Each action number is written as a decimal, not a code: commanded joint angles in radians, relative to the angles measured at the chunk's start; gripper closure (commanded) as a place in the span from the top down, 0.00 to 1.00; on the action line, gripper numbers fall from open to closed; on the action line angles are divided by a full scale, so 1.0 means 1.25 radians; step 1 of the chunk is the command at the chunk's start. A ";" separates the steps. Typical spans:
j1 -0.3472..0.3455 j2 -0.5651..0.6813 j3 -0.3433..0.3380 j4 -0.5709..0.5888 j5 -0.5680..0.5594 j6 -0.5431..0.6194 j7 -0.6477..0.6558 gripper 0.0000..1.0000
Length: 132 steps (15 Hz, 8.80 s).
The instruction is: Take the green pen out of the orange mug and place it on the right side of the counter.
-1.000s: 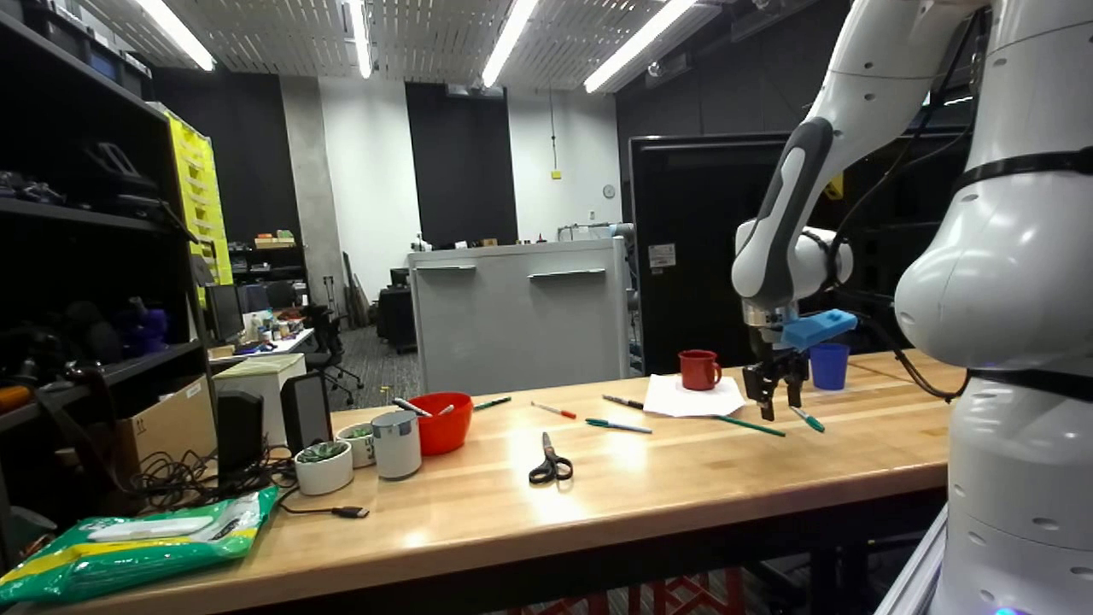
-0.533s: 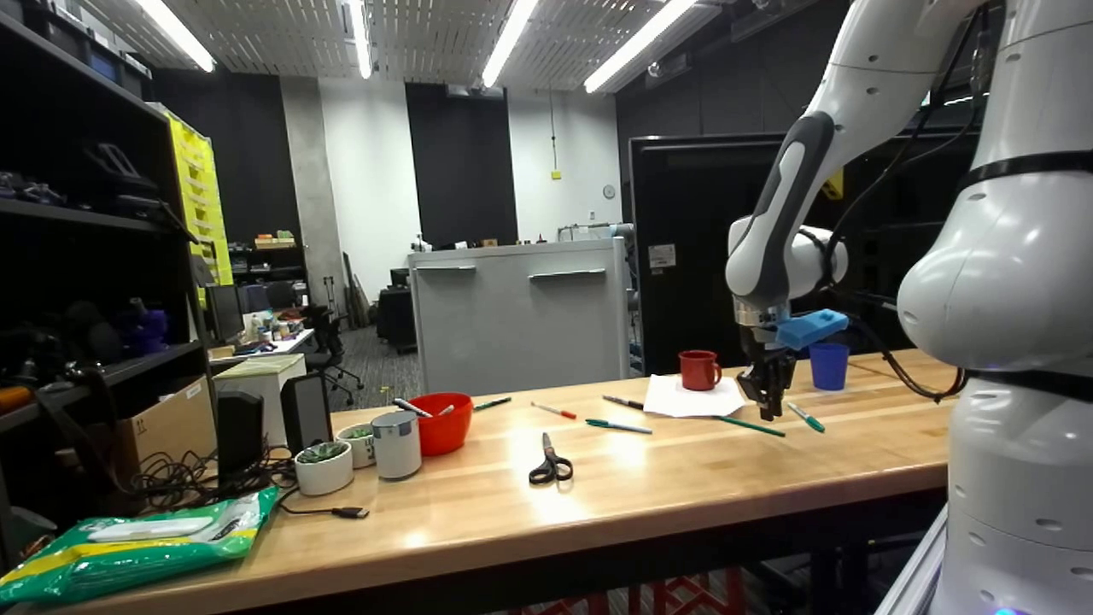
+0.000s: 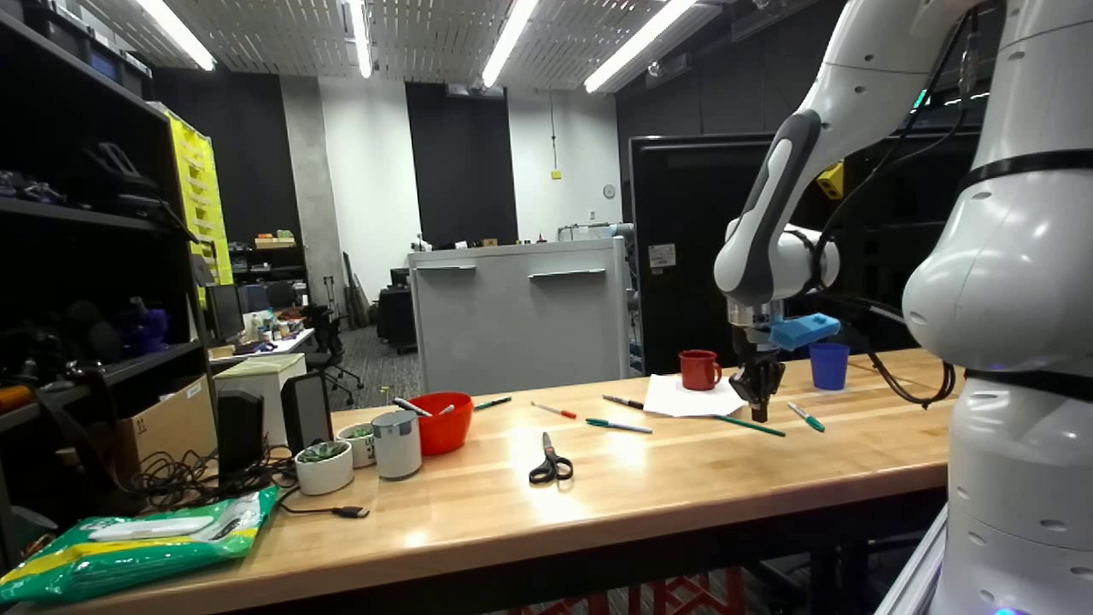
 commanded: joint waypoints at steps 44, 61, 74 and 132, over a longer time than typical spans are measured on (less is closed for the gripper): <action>-0.046 0.148 -0.019 0.081 0.120 0.005 -0.155 0.00; -0.064 0.191 -0.018 0.139 0.128 -0.006 -0.171 0.00; -0.065 0.171 -0.023 0.165 0.097 -0.020 -0.155 0.00; -0.081 0.184 0.055 0.144 0.300 0.014 -0.301 0.00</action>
